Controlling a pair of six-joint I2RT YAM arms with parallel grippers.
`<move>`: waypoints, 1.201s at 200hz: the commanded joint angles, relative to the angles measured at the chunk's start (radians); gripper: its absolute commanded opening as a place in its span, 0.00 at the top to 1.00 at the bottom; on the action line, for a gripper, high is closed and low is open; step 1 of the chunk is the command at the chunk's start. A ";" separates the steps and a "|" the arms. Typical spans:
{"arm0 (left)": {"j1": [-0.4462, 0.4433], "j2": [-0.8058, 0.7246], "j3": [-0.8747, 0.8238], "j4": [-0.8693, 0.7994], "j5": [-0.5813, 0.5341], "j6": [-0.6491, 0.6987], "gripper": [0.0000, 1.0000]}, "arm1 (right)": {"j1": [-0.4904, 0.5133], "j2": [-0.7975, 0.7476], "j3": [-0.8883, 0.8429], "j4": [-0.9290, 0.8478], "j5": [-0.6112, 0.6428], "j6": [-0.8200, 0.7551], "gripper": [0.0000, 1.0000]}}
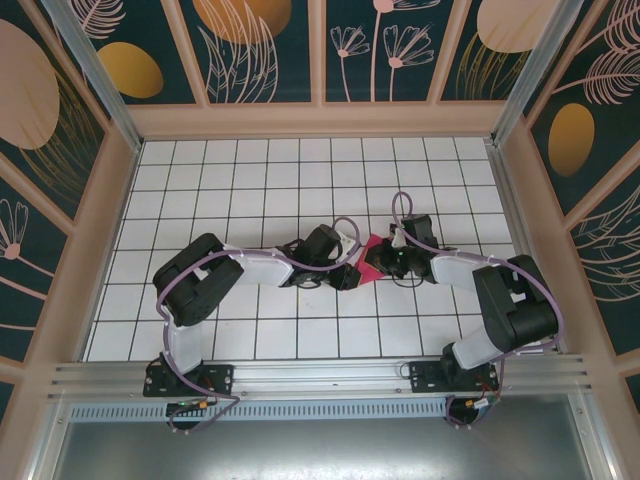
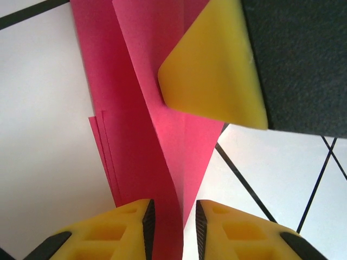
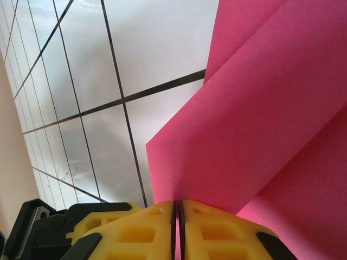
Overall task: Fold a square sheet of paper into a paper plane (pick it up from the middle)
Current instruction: Fourth fold the wing at the center of the table.
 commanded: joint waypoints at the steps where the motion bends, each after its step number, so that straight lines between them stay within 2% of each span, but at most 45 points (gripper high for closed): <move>1: 0.006 -0.042 -0.015 -0.003 -0.017 0.027 0.72 | -0.006 -0.002 0.004 0.010 0.013 0.015 0.87; 26: 0.005 -0.041 -0.015 -0.003 -0.014 0.028 0.74 | -0.007 -0.006 0.004 0.006 0.020 0.014 0.87; 82: 0.005 -0.041 -0.042 -0.012 -0.008 0.037 0.71 | -0.007 -0.002 0.005 0.000 0.029 0.016 0.87; 135: 0.005 -0.037 -0.031 -0.011 -0.015 0.044 0.86 | -0.007 -0.005 0.004 -0.020 0.056 0.015 0.87; 187: 0.006 -0.020 -0.026 -0.009 0.006 0.034 0.94 | -0.009 0.013 0.001 -0.020 0.064 0.013 0.87; 224: 0.006 -0.008 -0.026 -0.015 -0.008 -0.022 1.00 | -0.016 0.013 0.004 0.002 0.043 0.004 0.86; 240: 0.007 -0.005 -0.034 0.001 0.019 -0.051 1.00 | -0.019 0.020 0.012 0.007 0.023 -0.003 0.86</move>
